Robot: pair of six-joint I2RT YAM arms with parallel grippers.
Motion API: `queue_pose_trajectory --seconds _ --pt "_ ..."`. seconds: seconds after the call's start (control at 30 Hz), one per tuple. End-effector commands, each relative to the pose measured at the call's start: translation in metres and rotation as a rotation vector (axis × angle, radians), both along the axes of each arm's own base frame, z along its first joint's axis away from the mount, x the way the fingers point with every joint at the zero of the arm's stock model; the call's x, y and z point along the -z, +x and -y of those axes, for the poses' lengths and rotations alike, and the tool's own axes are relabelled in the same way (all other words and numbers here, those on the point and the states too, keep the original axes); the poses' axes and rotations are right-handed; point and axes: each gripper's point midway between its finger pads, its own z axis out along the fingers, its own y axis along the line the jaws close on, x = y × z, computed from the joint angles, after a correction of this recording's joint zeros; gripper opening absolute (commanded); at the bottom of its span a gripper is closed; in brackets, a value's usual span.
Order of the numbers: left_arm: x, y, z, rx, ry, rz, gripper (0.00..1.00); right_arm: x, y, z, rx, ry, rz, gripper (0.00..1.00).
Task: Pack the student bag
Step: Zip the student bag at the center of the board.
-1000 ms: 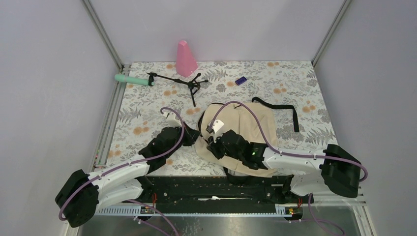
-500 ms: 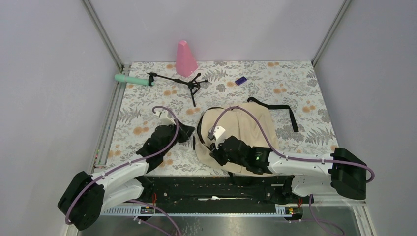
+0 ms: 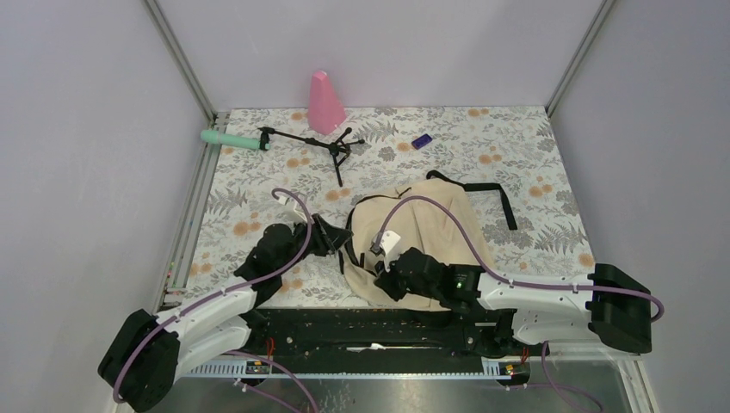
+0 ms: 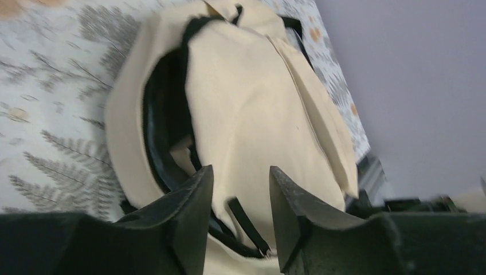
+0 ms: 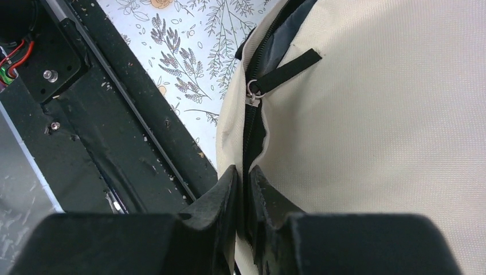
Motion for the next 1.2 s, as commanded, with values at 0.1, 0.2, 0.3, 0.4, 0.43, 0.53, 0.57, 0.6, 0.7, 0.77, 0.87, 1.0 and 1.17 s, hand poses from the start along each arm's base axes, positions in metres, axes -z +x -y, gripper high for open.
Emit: queue_pose_trajectory --seconds 0.1,0.2,0.3,0.4,0.43,0.53,0.57,0.6,0.7,0.77,0.87,1.0,1.17 --pt "0.021 -0.044 0.013 0.212 0.004 -0.072 0.54 0.035 -0.018 0.021 -0.008 -0.098 -0.088 0.03" --pt "0.032 -0.045 0.005 0.172 0.016 -0.093 0.63 0.053 -0.024 0.047 0.025 -0.176 -0.118 0.04" --pt "0.027 -0.039 0.001 0.124 0.004 -0.082 0.74 0.055 -0.024 0.066 0.101 -0.179 -0.130 0.05" --pt "0.013 -0.032 0.003 0.095 -0.041 -0.072 0.79 0.048 -0.021 0.071 0.176 -0.124 -0.138 0.11" --pt "0.009 -0.028 0.004 0.084 -0.052 -0.075 0.79 0.045 -0.016 0.076 0.223 -0.123 -0.135 0.12" --pt "0.002 -0.017 0.009 0.070 -0.049 -0.077 0.81 0.036 -0.006 0.096 0.359 -0.159 -0.123 0.33" --pt "0.003 -0.010 0.009 0.049 -0.033 -0.091 0.86 0.031 -0.002 0.102 0.409 -0.162 -0.114 0.44" --pt "0.005 -0.003 0.008 0.029 -0.010 -0.104 0.89 0.024 0.002 0.107 0.450 -0.160 -0.104 0.57" --pt "0.013 0.021 0.009 0.006 0.051 -0.147 0.93 0.003 0.012 0.117 0.522 -0.156 -0.074 0.82" --pt "0.008 0.033 0.016 0.036 0.023 -0.132 0.95 -0.012 0.019 0.125 0.584 -0.166 -0.082 0.87" --pt "0.007 0.049 0.030 0.077 0.001 -0.139 0.99 -0.019 0.025 0.136 0.633 -0.171 -0.154 0.88" --pt "0.001 0.056 0.052 0.160 -0.071 -0.128 0.99 -0.021 0.029 0.147 0.673 -0.162 -0.200 0.92" --pt "0.005 0.052 0.062 0.206 -0.131 -0.145 0.99 -0.020 0.032 0.179 0.808 -0.191 -0.173 0.92"
